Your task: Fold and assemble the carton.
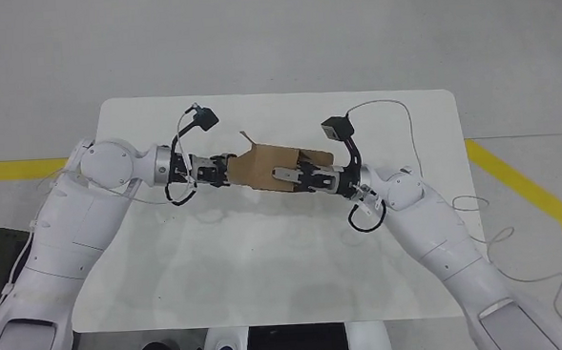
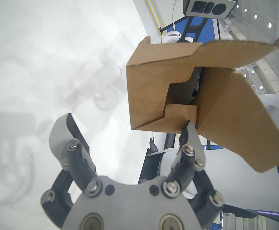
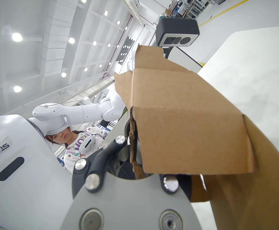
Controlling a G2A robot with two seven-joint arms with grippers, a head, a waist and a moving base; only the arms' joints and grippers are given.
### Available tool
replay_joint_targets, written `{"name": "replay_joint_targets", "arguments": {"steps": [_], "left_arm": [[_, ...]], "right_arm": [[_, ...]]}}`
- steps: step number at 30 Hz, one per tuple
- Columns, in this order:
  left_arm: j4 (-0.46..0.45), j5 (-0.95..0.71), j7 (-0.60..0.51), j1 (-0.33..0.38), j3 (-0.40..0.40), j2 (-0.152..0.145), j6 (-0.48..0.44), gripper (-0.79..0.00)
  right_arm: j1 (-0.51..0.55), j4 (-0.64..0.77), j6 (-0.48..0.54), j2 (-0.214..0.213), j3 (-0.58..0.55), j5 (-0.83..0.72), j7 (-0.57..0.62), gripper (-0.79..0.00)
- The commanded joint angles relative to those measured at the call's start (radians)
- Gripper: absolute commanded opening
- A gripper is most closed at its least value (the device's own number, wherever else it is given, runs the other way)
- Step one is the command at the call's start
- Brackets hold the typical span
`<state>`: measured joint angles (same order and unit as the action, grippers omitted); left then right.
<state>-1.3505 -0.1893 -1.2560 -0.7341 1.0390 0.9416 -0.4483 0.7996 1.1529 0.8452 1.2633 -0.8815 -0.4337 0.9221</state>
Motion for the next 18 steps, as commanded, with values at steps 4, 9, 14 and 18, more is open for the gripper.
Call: {"name": "replay_joint_targets", "arguments": {"steps": [4,9,14,18], "left_arm": [[0.038,0.024,0.024,0.004,0.009,-0.002,0.002,0.000],[0.096,0.047,0.051,0.024,0.018,-0.003,0.007,0.000],[0.136,0.060,0.078,0.046,0.022,-0.001,0.015,0.000],[0.144,0.058,0.085,0.056,0.011,0.004,0.015,0.000]], "right_arm": [[0.002,-0.006,-0.015,-0.004,-0.007,0.004,0.034,-0.785],[0.022,0.024,-0.058,-0.012,0.008,-0.039,0.111,-0.785],[0.038,0.069,-0.090,-0.019,0.034,-0.060,0.143,-0.785],[0.034,0.082,-0.095,-0.020,0.060,-0.070,0.148,-0.785]]}}
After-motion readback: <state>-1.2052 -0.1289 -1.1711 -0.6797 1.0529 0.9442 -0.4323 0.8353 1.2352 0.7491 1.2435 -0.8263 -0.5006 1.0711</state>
